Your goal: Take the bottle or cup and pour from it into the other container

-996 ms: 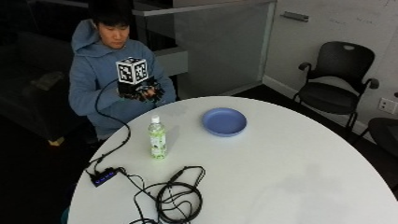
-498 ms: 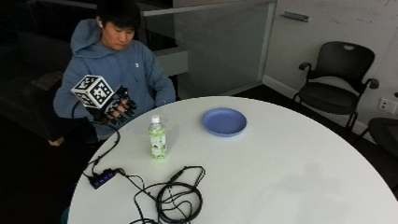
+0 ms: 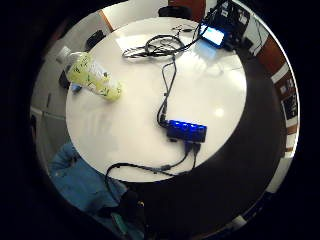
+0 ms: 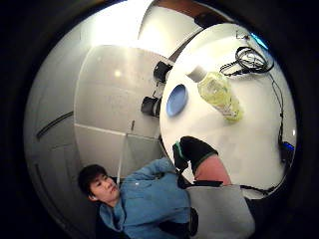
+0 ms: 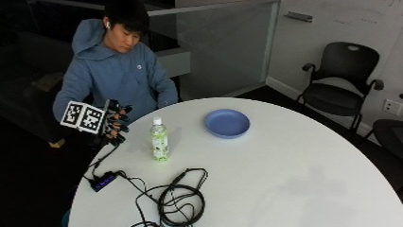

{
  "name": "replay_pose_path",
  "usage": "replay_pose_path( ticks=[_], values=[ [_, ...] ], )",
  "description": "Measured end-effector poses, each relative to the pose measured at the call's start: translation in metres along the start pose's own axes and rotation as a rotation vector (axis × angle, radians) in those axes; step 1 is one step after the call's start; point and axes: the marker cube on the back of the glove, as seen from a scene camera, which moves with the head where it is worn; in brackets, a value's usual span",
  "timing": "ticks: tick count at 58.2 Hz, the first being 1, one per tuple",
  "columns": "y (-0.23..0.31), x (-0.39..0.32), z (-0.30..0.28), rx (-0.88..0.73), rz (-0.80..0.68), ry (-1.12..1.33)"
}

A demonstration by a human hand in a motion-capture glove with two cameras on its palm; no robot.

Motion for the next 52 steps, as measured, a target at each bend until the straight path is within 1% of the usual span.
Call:
replay_pose_path(
  ticks=[16,33,41,52],
  values=[
    [-0.014,0.012,0.016,-0.032,0.017,-0.087],
    [-0.030,0.012,0.039,-0.041,-0.003,-0.161],
    [-0.040,0.013,0.055,-0.035,-0.010,-0.240],
    [-0.054,0.014,0.082,0.012,-0.019,-0.383]
  ],
)
